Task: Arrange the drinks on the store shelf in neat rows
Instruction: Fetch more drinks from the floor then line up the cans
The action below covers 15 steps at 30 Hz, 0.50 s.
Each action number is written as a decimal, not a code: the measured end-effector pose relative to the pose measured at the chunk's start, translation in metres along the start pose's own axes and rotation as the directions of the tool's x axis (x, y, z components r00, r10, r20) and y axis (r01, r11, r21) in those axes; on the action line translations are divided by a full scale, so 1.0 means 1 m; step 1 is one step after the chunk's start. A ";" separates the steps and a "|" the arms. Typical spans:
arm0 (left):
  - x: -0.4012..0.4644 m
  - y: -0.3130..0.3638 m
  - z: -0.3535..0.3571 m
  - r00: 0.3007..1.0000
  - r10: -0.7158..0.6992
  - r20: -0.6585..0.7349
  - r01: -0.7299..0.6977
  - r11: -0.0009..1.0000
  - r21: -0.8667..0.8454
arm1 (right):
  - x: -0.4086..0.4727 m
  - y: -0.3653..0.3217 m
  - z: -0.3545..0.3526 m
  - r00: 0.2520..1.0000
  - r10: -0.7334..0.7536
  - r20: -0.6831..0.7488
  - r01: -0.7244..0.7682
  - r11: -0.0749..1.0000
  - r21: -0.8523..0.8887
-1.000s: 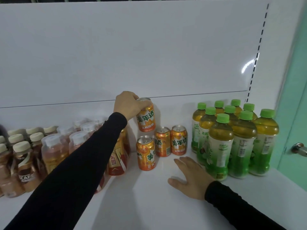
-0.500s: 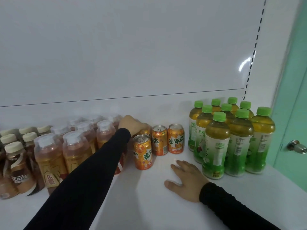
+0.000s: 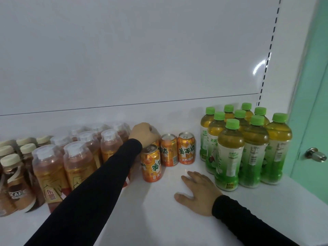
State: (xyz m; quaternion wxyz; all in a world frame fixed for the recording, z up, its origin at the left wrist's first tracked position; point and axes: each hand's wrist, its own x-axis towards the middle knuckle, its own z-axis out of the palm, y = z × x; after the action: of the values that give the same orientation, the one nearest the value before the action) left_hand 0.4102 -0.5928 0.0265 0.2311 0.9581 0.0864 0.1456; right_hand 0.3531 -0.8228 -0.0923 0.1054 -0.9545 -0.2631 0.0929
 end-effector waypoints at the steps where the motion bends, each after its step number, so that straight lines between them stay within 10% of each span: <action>1: 0.000 0.004 0.001 0.999 0.044 -0.020 -0.044 0.999 0.024 | 0.000 0.000 0.000 1.000 0.001 0.003 -0.001 1.000 -0.004; 15: 0.004 0.035 0.031 0.984 0.111 0.141 -0.131 0.981 0.143 | 0.000 0.001 -0.001 1.000 -0.011 -0.024 0.011 1.000 0.022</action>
State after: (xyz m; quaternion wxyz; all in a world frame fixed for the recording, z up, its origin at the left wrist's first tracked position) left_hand 0.4270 -0.6355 0.0175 0.1533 0.9839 0.0231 0.0886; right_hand 0.3535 -0.8237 -0.0910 0.1196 -0.9528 -0.2660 0.0840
